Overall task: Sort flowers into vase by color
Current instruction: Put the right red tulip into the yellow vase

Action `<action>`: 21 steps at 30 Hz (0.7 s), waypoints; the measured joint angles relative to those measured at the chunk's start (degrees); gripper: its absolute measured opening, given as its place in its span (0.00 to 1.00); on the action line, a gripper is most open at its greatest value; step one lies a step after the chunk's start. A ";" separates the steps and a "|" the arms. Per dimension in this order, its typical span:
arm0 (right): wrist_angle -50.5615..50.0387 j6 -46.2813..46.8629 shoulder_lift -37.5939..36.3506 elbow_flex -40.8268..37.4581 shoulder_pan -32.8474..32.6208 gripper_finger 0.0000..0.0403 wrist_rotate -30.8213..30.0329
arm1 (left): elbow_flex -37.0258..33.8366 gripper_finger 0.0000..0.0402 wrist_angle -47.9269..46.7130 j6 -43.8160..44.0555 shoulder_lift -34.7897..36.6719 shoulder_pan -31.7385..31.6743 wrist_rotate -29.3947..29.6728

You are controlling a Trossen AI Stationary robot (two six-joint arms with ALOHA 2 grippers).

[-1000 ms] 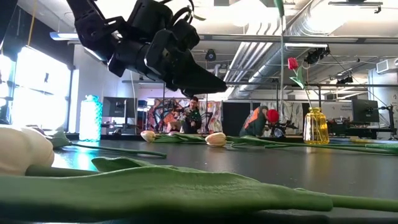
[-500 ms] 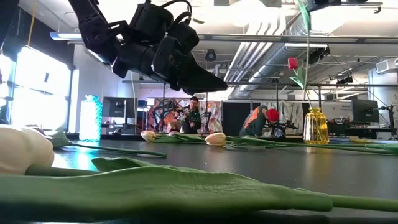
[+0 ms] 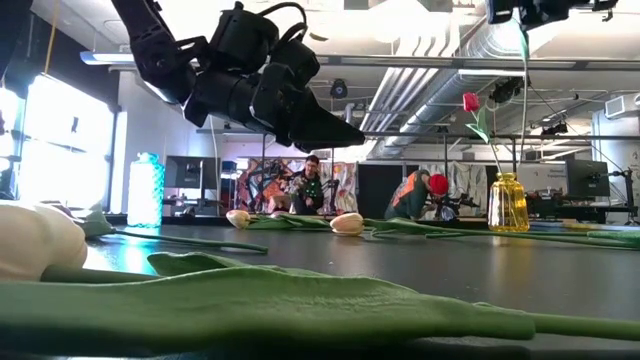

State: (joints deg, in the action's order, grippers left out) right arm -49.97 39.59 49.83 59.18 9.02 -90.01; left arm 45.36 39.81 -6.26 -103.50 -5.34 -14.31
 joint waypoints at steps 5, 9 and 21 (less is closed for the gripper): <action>0.48 4.99 0.57 0.00 4.90 0.00 0.02 | 0.00 0.18 0.42 -0.51 0.00 0.00 0.00; 0.99 6.64 1.70 0.00 7.29 0.00 0.05 | 0.00 0.18 0.40 -0.90 0.00 0.00 0.02; 1.35 8.42 9.91 0.00 10.01 0.00 0.65 | 0.00 0.18 0.35 -0.98 0.00 0.00 0.00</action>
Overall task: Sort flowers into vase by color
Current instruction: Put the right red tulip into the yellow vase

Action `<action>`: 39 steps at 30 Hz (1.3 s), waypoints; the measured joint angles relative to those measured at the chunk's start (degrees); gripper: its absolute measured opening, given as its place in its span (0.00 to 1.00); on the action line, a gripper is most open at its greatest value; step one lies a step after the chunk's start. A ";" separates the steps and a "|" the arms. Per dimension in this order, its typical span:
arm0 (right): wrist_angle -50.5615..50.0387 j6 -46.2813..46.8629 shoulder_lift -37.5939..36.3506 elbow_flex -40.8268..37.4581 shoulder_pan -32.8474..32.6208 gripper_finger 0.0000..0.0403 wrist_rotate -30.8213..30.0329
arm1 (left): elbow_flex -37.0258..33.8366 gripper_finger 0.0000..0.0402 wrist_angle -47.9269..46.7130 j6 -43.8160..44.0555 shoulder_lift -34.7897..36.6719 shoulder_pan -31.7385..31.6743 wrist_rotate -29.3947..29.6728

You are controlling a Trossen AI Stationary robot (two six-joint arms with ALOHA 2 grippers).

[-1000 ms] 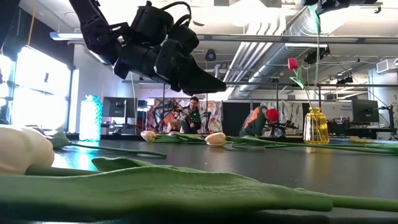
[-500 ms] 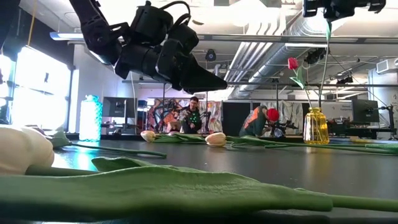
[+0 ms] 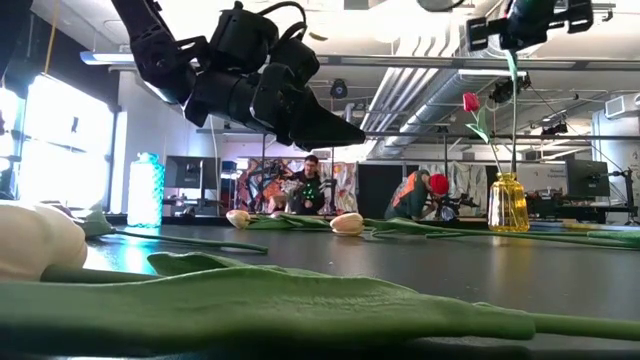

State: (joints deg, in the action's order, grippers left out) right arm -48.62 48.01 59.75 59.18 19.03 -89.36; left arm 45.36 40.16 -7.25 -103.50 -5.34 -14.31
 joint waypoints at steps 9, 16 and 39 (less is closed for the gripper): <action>0.00 3.81 4.93 0.00 0.13 0.00 5.81 | 0.00 0.18 -0.02 -0.04 0.00 0.00 0.04; -2.12 7.78 8.01 0.00 1.54 0.00 9.33 | 0.00 0.18 -0.04 0.95 0.00 0.00 0.10; -15.63 23.58 12.57 0.02 6.12 0.12 18.17 | -0.01 0.18 -0.44 2.51 0.00 0.00 0.19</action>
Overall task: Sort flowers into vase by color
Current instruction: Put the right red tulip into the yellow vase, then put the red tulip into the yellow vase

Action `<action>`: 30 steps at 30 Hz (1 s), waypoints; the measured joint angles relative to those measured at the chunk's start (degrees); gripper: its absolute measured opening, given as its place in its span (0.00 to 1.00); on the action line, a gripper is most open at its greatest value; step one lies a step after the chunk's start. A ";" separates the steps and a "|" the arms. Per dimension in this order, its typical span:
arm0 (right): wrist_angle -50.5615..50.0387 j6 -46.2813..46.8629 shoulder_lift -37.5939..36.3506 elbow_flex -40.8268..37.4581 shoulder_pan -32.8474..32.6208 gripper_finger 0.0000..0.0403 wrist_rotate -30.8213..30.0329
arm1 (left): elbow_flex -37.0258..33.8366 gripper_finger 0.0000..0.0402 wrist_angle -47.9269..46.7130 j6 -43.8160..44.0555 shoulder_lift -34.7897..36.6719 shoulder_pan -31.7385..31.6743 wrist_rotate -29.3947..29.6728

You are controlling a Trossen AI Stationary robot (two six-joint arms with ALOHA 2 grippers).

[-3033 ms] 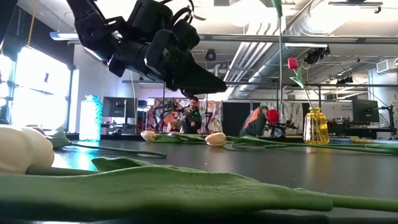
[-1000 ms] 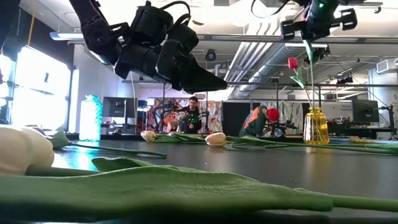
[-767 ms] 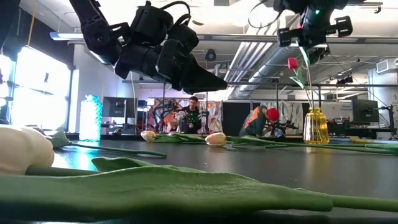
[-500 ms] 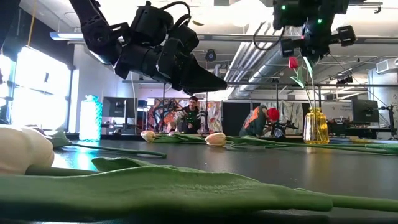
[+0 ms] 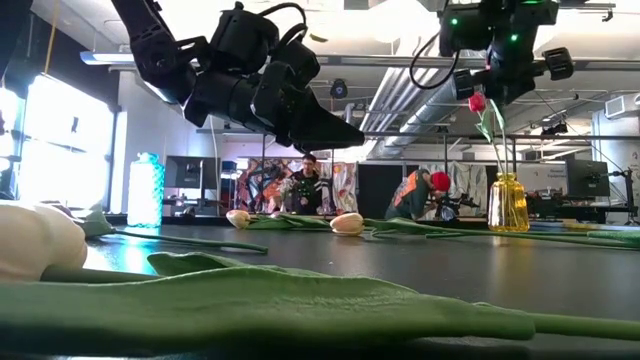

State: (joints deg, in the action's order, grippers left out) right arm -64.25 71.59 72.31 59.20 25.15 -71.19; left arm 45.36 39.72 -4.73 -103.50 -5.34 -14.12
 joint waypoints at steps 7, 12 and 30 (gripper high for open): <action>-0.03 -0.02 -1.47 0.00 -0.03 0.32 1.16 | -0.01 0.18 -0.04 0.00 0.00 0.00 2.04; -0.07 -1.59 -5.25 0.00 -0.17 0.36 2.07 | -0.01 0.18 -1.29 0.00 0.00 0.00 6.52; -0.04 -8.72 -19.50 0.00 -13.00 0.33 7.10 | -0.01 0.18 -7.00 3.64 0.00 0.11 7.70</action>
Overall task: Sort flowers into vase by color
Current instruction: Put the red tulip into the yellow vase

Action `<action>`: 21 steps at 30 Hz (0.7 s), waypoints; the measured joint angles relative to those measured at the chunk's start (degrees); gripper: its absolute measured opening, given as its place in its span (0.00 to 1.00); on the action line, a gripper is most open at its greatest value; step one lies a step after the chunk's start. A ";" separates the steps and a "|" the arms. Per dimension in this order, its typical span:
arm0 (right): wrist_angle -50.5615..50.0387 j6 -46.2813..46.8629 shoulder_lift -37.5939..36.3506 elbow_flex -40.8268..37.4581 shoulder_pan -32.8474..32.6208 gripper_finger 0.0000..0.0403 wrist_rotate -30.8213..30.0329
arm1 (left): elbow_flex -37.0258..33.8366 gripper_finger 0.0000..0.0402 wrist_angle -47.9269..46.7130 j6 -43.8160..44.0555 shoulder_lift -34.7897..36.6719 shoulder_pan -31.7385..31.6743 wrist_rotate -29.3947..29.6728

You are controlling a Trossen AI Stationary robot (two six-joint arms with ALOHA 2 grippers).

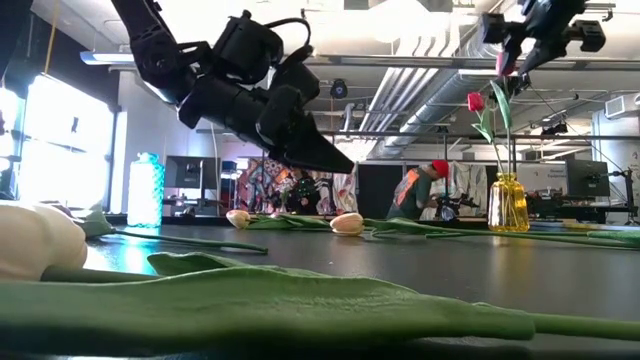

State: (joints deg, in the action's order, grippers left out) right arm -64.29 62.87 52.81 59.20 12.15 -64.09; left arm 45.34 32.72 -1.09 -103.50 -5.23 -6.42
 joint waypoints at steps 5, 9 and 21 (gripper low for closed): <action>0.04 -0.54 0.28 0.00 -4.93 0.32 2.85 | 0.00 0.18 -0.46 0.64 0.00 -0.05 0.00; 0.04 -1.40 2.69 0.00 -9.52 0.32 5.95 | 0.00 0.18 -1.21 0.62 0.43 -0.04 0.85; 3.34 -1.44 15.04 -0.02 -18.84 0.32 10.54 | -0.02 0.18 -14.87 -0.06 7.20 -0.04 9.31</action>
State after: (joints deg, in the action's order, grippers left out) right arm -60.95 61.43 67.86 59.18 -6.69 -53.55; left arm 45.32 17.85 -1.15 -96.30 -5.28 2.89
